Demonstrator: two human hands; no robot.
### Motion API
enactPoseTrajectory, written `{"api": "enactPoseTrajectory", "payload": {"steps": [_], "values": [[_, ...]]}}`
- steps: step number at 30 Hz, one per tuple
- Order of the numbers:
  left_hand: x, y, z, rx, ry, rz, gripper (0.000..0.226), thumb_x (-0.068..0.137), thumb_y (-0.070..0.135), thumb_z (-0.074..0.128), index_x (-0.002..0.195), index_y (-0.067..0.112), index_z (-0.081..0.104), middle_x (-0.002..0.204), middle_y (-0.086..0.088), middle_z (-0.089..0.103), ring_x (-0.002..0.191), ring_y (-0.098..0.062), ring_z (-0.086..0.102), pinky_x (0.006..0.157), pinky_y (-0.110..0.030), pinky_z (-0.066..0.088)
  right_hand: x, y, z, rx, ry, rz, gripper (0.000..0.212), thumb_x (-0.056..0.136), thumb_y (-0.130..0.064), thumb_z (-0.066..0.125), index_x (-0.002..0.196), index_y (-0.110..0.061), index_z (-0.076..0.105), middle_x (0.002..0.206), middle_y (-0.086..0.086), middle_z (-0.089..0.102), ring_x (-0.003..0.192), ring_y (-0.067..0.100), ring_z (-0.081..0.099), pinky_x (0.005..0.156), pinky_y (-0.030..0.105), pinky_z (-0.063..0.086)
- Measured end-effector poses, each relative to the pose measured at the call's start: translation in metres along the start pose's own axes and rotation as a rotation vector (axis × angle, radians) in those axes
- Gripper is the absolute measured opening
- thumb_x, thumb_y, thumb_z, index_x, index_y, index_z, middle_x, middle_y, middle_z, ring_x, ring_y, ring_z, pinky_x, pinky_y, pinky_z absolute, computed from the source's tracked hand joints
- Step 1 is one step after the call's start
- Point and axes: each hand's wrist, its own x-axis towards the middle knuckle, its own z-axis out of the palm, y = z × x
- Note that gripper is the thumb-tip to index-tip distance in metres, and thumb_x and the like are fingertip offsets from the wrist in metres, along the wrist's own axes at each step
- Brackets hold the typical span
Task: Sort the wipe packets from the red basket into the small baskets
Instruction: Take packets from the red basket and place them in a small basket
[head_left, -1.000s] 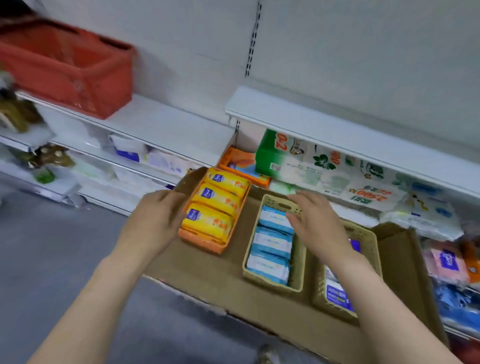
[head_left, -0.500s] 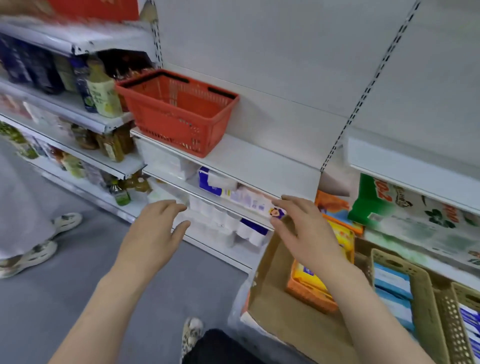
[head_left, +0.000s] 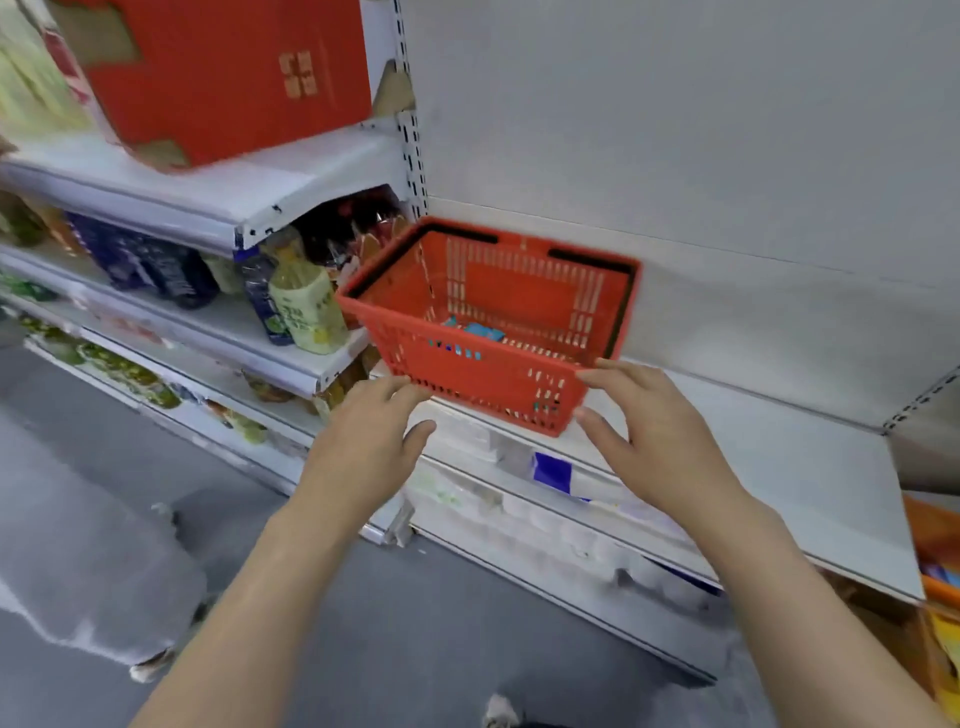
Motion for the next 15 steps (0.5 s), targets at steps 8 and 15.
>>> {"api": "enactPoseTrajectory", "payload": {"steps": [8, 15], "values": [[0.152, -0.081, 0.031, -0.103, -0.061, 0.097, 0.040, 0.092, 0.034, 0.060, 0.129, 0.019, 0.059, 0.131, -0.001, 0.055, 0.123, -0.026, 0.048, 0.102, -0.040, 0.042, 0.134, -0.018, 0.047, -0.078, 0.039, 0.105, 0.037, 0.092, -0.031, 0.064, 0.128, -0.022, 0.063, 0.135, 0.002, 0.058, 0.126, 0.024, 0.051, 0.105, 0.034, 0.039], [0.266, -0.134, 0.076, -0.174, -0.290, 0.216, 0.039, 0.094, 0.035, 0.056, 0.131, 0.022, 0.055, 0.135, 0.001, 0.052, 0.126, -0.022, 0.044, 0.107, -0.036, 0.036, 0.222, -0.025, 0.099, -0.102, -0.049, 0.325, 0.040, 0.093, -0.038, 0.062, 0.128, -0.021, 0.062, 0.133, 0.003, 0.058, 0.127, 0.022, 0.050, 0.108, 0.029, 0.035]]}}
